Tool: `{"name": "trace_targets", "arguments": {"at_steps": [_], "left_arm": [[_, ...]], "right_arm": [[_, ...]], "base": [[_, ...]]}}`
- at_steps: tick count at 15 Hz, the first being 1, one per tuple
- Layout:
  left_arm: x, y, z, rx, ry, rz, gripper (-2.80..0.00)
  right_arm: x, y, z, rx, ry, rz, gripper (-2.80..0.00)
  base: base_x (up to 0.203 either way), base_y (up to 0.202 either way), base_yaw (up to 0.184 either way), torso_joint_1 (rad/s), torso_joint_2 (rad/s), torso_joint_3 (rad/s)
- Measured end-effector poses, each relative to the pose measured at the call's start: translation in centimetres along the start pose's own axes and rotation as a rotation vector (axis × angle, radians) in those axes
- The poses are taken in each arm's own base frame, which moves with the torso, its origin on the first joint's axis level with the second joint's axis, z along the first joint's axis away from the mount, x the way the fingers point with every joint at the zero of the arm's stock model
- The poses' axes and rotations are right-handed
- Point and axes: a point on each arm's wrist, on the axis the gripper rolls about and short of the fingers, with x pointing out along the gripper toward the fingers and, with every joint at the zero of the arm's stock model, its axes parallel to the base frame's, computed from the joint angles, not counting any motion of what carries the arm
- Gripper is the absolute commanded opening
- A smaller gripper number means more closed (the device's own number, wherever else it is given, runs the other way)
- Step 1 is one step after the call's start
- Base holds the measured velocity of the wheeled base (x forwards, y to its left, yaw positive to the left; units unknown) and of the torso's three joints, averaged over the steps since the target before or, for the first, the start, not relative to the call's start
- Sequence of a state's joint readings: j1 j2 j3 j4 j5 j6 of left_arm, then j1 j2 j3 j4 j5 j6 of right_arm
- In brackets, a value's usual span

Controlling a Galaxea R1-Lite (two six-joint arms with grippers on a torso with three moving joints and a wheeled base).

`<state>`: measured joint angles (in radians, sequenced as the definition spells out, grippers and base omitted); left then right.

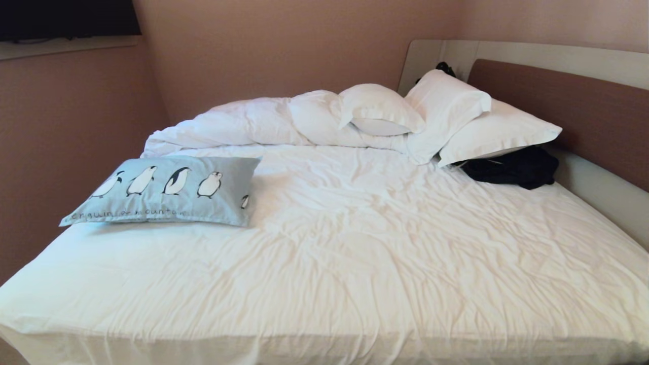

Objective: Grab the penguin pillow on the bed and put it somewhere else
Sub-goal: Pick up the pillow

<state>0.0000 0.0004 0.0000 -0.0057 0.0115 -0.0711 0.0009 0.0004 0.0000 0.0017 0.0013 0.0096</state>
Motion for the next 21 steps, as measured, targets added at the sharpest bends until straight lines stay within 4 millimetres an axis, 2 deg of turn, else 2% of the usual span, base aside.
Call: {"name": "trace_targets", "arguments": {"at_steps": [21], "left_arm": [[0.0, 0.0, 0.0, 0.004, 0.0, -0.001, -2.8]], "right_arm": [[0.0, 0.0, 0.01, -0.002, -0.001, -0.001, -2.8]], "base": [[0.0, 0.0, 0.0, 0.0, 0.0, 0.0]]}}
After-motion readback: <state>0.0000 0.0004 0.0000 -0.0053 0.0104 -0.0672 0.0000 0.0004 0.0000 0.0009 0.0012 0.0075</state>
